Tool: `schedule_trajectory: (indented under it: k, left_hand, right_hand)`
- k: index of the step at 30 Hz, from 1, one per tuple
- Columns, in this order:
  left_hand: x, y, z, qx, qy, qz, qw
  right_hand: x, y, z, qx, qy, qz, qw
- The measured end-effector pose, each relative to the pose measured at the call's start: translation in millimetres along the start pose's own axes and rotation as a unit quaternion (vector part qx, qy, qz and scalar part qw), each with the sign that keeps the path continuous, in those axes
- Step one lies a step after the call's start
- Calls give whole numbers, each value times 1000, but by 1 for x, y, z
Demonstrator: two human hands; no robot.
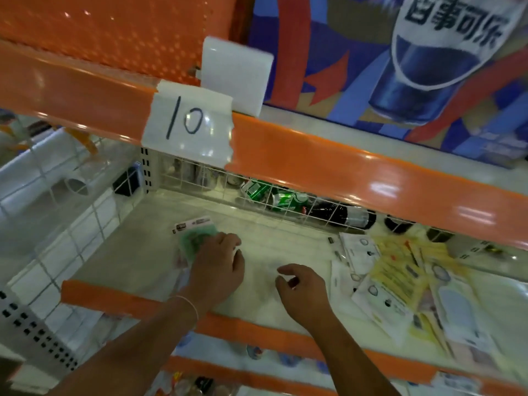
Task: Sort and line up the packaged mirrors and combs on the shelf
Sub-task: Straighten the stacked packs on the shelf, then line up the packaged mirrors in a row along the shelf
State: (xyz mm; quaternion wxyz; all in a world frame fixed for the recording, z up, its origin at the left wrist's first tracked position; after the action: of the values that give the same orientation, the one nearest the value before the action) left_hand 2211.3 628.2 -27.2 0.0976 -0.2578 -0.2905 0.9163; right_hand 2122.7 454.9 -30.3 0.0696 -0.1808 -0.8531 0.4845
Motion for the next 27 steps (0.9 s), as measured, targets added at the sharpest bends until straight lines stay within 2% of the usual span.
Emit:
schedule_trajectory:
  k: [8, 16, 19, 23, 27]
  left_hand:
    - [-10, 72, 64, 27, 21, -87, 996]
    - [-4, 160, 140, 54, -12, -175, 983]
    - [0, 195, 161, 68, -41, -203, 976]
    - [2, 235, 180, 69, -112, -225, 965]
    - [1, 259, 188, 54, -194, -198, 959]
  right_hand:
    - [14, -63, 94, -19, 127, 84, 988]
    - [30, -115, 181, 18, 196, 133, 971]
    - [30, -126, 206, 14, 206, 125, 970]
    - [27, -135, 232, -54, 210, 96, 971]
    - [23, -139, 253, -120, 203, 76, 969]
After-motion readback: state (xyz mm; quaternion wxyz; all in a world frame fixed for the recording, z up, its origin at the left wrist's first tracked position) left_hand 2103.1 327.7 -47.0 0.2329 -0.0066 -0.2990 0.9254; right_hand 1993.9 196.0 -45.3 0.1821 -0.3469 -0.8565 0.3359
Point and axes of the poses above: each hand's wrist, its own x-axis away from the middle knuckle, its own y-axis out of the palm, z = x × y, the point moved 3 cm from there along -x, towards the middle knuckle, and after that the axes turned 9 degrees about x, right-handed, at the moved point
